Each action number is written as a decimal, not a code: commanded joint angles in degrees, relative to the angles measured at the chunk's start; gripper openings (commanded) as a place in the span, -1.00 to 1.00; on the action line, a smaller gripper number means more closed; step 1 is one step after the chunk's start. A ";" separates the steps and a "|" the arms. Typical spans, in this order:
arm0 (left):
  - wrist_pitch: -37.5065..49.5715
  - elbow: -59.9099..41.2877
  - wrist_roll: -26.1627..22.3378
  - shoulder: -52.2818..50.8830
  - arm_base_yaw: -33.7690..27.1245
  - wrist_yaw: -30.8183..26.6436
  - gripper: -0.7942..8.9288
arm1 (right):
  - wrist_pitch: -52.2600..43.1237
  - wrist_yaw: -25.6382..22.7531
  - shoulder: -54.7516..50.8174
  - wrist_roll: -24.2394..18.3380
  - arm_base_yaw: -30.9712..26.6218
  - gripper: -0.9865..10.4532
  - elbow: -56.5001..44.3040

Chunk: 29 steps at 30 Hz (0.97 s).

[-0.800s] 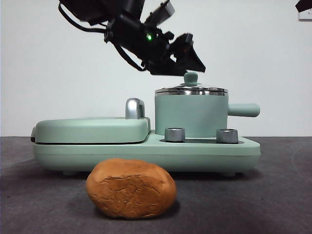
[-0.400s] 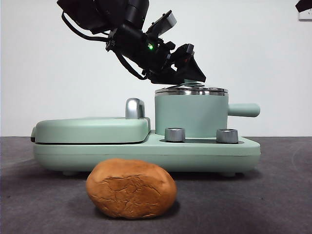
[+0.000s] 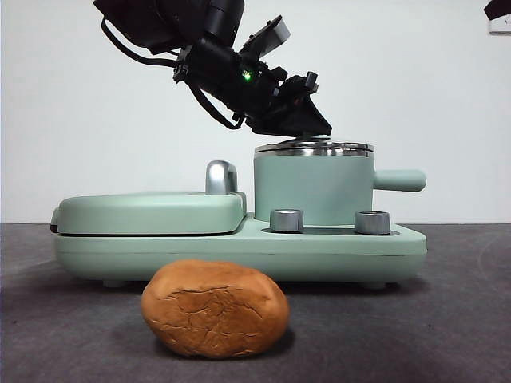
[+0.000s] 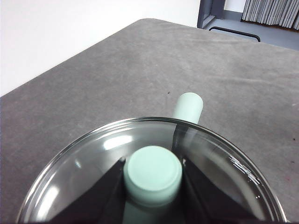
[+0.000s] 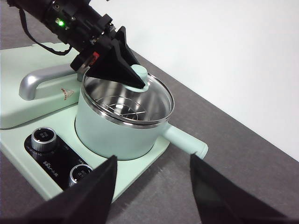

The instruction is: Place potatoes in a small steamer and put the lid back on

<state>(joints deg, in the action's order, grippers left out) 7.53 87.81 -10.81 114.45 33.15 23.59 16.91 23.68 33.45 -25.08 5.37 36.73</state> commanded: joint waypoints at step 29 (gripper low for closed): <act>-13.53 2.01 -2.69 -21.62 -4.46 -0.24 -0.80 | -0.52 -0.09 0.17 0.70 1.88 -0.39 0.92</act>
<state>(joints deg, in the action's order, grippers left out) -6.85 88.09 -13.06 93.19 28.99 23.07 16.93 23.62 33.45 -25.08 6.79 36.73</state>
